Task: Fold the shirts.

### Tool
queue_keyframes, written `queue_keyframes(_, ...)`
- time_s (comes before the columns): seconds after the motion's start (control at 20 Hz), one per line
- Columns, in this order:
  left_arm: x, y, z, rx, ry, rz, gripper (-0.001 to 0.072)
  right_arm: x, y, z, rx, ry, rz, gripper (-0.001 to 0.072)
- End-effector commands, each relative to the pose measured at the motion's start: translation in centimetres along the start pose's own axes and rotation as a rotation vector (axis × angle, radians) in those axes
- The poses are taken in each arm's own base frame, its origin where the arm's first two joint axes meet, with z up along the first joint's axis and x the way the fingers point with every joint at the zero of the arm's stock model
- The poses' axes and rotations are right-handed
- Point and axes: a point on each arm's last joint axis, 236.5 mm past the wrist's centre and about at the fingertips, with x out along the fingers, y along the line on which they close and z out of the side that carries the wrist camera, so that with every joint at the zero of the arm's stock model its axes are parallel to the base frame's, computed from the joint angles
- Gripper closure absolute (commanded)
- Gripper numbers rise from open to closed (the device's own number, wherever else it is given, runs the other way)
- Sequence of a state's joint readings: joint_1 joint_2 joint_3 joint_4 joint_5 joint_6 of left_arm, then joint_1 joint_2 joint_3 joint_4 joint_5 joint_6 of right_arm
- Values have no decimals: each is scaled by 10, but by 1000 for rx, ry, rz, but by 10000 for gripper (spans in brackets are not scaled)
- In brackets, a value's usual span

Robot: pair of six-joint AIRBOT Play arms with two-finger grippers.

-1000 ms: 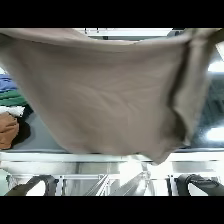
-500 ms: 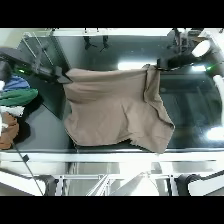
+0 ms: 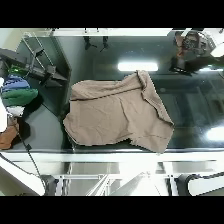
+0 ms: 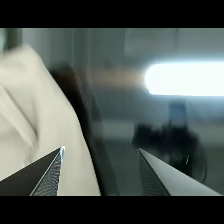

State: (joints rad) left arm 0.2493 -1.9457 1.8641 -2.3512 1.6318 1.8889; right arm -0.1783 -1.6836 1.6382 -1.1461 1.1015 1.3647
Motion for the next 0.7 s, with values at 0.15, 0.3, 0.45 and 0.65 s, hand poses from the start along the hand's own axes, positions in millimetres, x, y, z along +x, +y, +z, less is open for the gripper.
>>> queue_keyframes(0.15,2,35,-132,-280,155,-36,-13,-35,-44,-144,333,214,44,170)
queue_keyframes(0.3,25,64,-205,-397,236,51,-13,-47,-38,-201,426,210,67,169)
queue_keyframes(0.45,45,77,-225,-434,244,74,1,-62,-31,-221,417,190,59,169)
queue_keyframes(0.65,71,61,-217,-423,227,-58,3,-84,-22,-222,394,154,57,170)
